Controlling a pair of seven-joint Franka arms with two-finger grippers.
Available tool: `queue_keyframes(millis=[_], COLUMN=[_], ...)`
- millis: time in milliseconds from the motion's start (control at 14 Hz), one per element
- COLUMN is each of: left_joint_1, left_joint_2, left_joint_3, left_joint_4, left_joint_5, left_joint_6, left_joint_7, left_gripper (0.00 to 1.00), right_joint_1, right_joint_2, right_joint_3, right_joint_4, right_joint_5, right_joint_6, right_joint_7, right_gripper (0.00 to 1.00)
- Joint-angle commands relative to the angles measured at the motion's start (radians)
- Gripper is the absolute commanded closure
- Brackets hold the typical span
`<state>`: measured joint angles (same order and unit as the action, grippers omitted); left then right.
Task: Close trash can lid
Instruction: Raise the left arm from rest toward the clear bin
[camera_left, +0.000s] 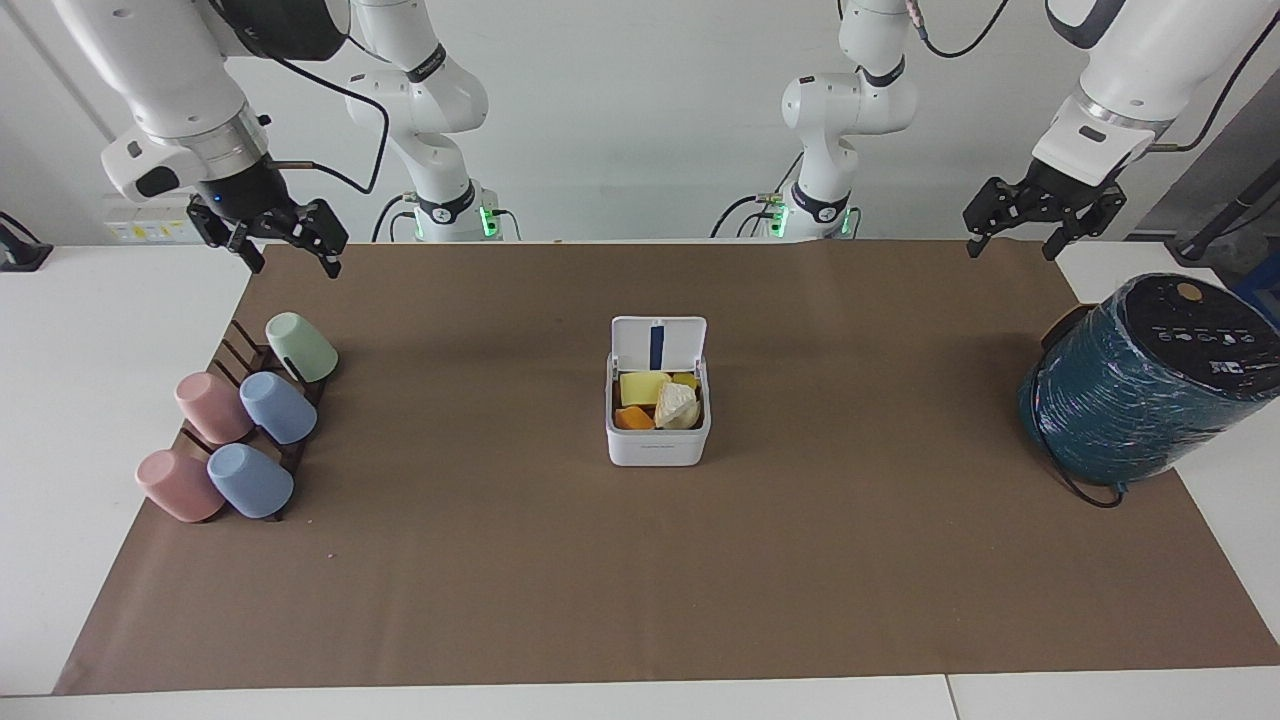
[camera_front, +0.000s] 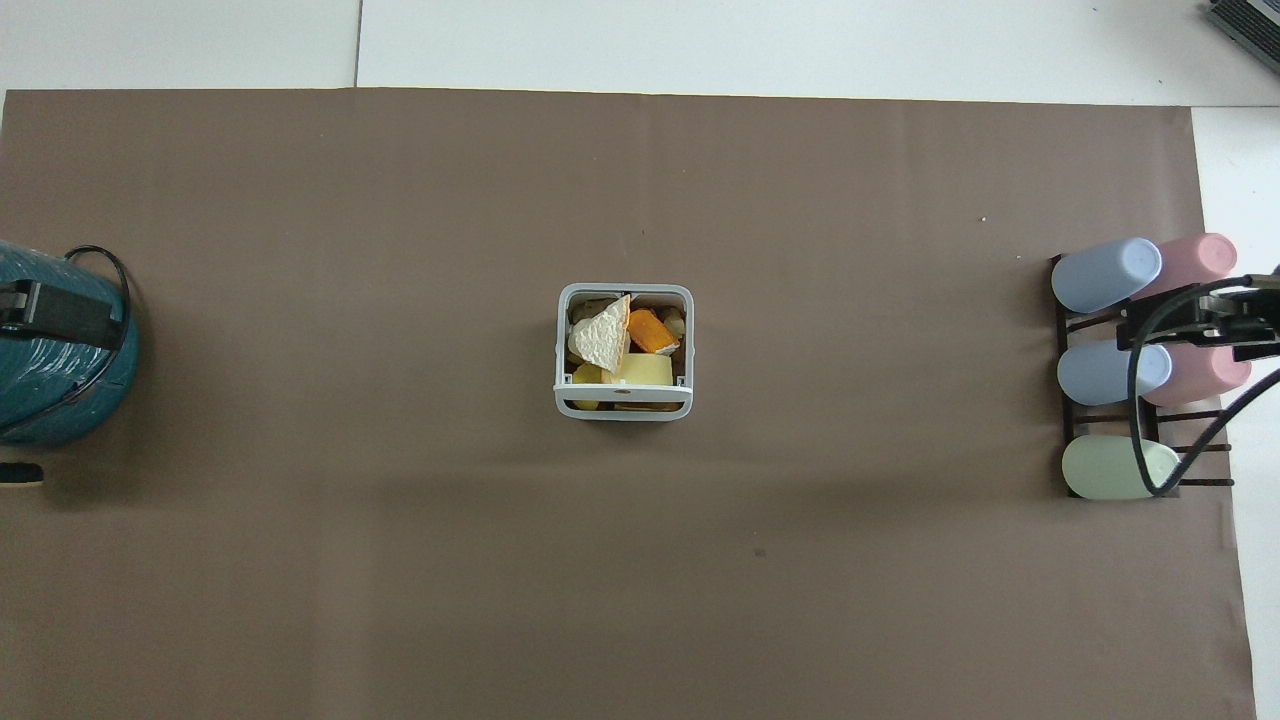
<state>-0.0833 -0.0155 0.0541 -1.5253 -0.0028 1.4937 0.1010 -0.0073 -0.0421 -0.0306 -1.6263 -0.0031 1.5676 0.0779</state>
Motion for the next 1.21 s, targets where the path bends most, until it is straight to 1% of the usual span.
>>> queue_keyframes(millis=[0,286,571,714,1000,1071,1143], left_joint_1=[0.002,-0.009,-0.119,-0.179,-0.32,-0.346,-0.37], left_joint_2=[-0.021,-0.02,-0.021,-0.034,-0.043,-0.047,-0.064], left_joint_3=[-0.002,-0.014,-0.014,-0.014,-0.016,-0.016,-0.016], left_joint_4=[-0.029,-0.027,-0.044,-0.07,-0.09,-0.117,-0.159], left_joint_5=[0.017,0.017,0.014,0.013,0.004,0.003,-0.003], left_joint_6=[0.014,0.029,0.078,0.118,0.123,0.146,0.193], left_joint_7=[0.0,0.011,-0.006,-0.061,-0.206,-0.219,-0.222], left_gripper=[0.0,0.0,0.0,0.0,0.0,0.0,0.11], right_joint_1=[0.0,0.0,-0.002,-0.002,-0.003,-0.005,-0.008], right_joint_2=[-0.024,-0.025,-0.025,-0.025,-0.025,-0.027,-0.027], right_joint_3=[-0.005,-0.005,-0.005,-0.005,-0.005,-0.005,-0.005], right_joint_4=[-0.026,-0.026,-0.027,-0.029,-0.03,-0.032,-0.032], right_joint_5=[0.0,0.0,0.0,0.0,0.002,0.002,0.002], right_joint_6=[-0.003,-0.003,-0.003,-0.003,-0.003,-0.003,-0.003], right_joint_7=[-0.033,-0.032,-0.032,-0.032,-0.033,-0.033,-0.033], right_gripper=[0.0,0.0,0.0,0.0,0.0,0.0,0.0])
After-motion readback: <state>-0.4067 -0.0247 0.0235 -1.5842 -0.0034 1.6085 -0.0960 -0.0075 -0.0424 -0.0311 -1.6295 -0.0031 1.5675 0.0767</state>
